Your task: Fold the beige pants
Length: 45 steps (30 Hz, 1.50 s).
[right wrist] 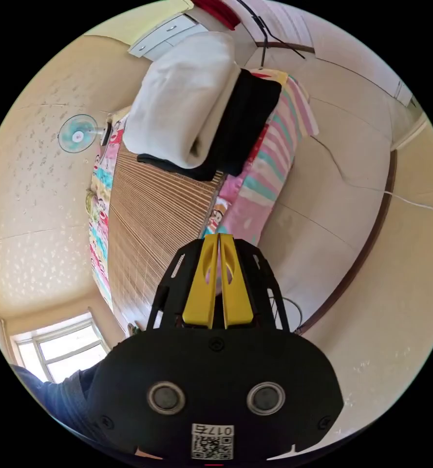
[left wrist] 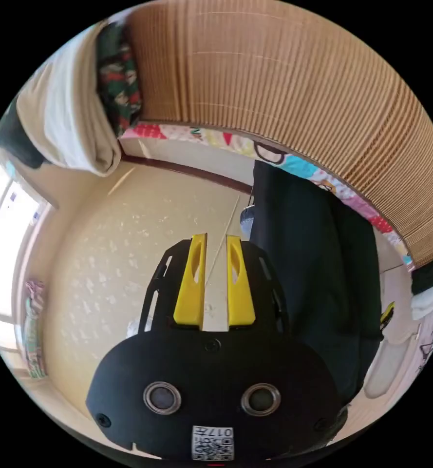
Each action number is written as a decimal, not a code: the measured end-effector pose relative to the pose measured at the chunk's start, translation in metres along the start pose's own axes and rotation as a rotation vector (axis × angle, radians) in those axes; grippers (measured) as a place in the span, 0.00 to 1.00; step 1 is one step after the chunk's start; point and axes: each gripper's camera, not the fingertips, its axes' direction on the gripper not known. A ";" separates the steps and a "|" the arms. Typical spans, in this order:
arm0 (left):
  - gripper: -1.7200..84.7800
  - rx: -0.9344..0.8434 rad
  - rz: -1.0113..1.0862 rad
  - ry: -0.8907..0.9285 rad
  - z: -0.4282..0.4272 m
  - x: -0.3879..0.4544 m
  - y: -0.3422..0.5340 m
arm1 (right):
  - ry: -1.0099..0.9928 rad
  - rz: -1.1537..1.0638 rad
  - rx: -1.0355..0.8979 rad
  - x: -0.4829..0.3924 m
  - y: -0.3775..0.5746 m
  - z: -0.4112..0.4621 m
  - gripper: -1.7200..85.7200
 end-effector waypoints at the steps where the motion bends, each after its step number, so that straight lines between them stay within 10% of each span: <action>1: 0.08 0.022 -0.015 0.063 0.003 -0.008 0.011 | -0.033 -0.053 0.012 -0.018 -0.006 0.007 0.03; 9: 0.02 0.106 0.114 0.340 0.132 0.065 0.093 | -0.253 -0.630 -0.067 -0.241 -0.017 0.056 0.03; 19: 0.02 0.220 0.262 0.279 0.208 0.095 0.090 | -0.407 -1.295 0.053 -0.414 0.250 0.045 0.03; 32: 0.14 1.129 0.096 0.118 0.221 0.010 0.146 | -0.332 -1.158 0.052 -0.412 0.349 0.093 0.02; 45: 0.13 0.801 0.183 0.417 0.289 -0.068 0.019 | -0.400 -0.913 -0.008 -0.372 0.371 0.143 0.02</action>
